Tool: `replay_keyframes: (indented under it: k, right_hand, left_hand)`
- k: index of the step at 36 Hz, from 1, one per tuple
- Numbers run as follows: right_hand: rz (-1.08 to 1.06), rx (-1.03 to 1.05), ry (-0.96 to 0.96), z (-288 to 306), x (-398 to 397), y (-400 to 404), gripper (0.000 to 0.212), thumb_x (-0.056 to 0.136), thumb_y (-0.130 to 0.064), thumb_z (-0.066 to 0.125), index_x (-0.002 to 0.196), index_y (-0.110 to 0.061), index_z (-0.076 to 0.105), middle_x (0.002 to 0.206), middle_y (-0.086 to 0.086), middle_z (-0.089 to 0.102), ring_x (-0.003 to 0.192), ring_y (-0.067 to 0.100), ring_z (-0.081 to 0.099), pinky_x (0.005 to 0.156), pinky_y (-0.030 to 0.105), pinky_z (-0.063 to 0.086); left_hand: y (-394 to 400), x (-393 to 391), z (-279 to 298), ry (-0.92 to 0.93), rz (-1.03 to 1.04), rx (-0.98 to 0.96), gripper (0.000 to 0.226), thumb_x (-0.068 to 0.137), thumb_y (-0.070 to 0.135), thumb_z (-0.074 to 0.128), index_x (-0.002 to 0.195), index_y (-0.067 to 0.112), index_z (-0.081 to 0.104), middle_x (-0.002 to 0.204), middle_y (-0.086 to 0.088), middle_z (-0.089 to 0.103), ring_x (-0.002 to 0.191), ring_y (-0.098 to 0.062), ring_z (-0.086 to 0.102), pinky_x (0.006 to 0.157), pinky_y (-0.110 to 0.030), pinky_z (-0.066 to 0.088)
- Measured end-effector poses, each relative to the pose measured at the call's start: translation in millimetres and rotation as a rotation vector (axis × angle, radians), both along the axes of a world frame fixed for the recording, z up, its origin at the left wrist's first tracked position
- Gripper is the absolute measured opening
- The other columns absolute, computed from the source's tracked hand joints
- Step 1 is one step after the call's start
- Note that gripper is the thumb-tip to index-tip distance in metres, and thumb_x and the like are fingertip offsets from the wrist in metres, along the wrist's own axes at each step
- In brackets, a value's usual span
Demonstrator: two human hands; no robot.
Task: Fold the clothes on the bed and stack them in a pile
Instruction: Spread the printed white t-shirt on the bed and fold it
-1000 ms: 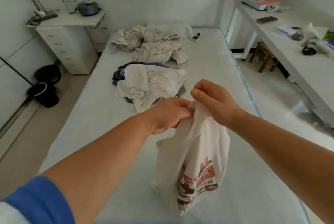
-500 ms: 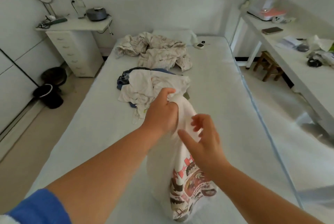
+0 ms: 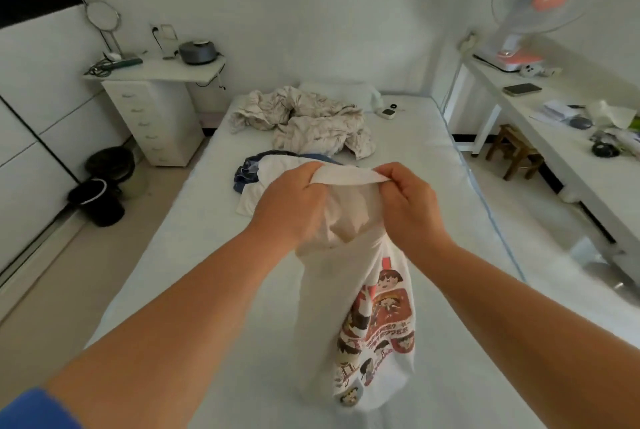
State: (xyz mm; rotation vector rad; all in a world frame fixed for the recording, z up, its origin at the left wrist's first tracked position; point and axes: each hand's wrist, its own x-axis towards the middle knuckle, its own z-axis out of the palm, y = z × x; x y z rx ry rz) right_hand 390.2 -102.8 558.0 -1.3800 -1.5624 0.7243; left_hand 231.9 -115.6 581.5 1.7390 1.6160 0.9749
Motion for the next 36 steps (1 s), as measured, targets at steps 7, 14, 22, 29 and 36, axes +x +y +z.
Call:
replay_keyframes:
  k: [7,14,22,29,36]
  right_hand:
    - [0.352,0.096,-0.227,51.1,-26.2,10.7,0.023,0.093,-0.016,0.046,0.085,-0.033,0.059,0.070,-0.011,0.059,0.062,-0.003,0.051,0.054,0.007,0.038]
    - [0.497,0.145,-0.329,68.1,-47.9,7.8,0.023,0.080,-0.013,0.062,0.089,-0.033,0.054,0.071,-0.015,0.057,0.063,-0.008,0.051,0.055,0.007,0.038]
    - [0.143,-0.147,-0.751,-10.2,-34.6,20.2,0.021,0.080,-0.014,0.051,0.088,-0.029,0.039,0.086,-0.007,0.042,0.078,0.018,0.043,0.064,0.028,0.032]
    - [0.078,-0.514,-0.323,-81.4,-6.2,-7.5,0.028,0.079,0.000,0.045,0.071,-0.025,0.055,0.073,-0.004,0.058,0.069,0.019,0.057,0.060,0.027,0.046]
    - [0.432,-0.535,0.108,-61.0,-78.9,4.7,0.013,0.088,-0.027,0.059,0.097,-0.036,0.058,0.100,-0.011,0.062,0.096,0.015,0.058,0.086,0.033,0.044]
  left_hand:
    - [-2.7,-40.4,9.4,0.220,-0.017,0.058,0.038,0.079,0.035,0.063,0.116,0.030,0.054,0.106,0.008,0.045,0.101,-0.013,0.047,0.077,-0.027,0.035]
    - [1.6,-48.0,31.8,0.302,0.078,0.323,0.016,0.082,0.023,0.060,0.067,0.018,0.059,0.064,0.002,0.055,0.066,-0.021,0.053,0.055,-0.031,0.036]
    - [26.8,-64.0,44.1,0.222,0.298,0.293,0.012,0.079,0.016,0.054,0.070,0.011,0.059,0.062,-0.001,0.054,0.063,-0.021,0.048,0.052,-0.029,0.034]
    - [33.3,-97.0,56.6,-0.081,0.414,0.195,0.022,0.070,0.025,0.053,0.070,0.004,0.057,0.060,-0.004,0.046,0.058,-0.017,0.043,0.054,-0.031,0.036]
    - [23.5,-73.8,54.1,0.202,0.256,0.222,0.016,0.076,0.020,0.058,0.065,0.008,0.059,0.058,-0.002,0.052,0.058,-0.017,0.048,0.051,-0.028,0.034]
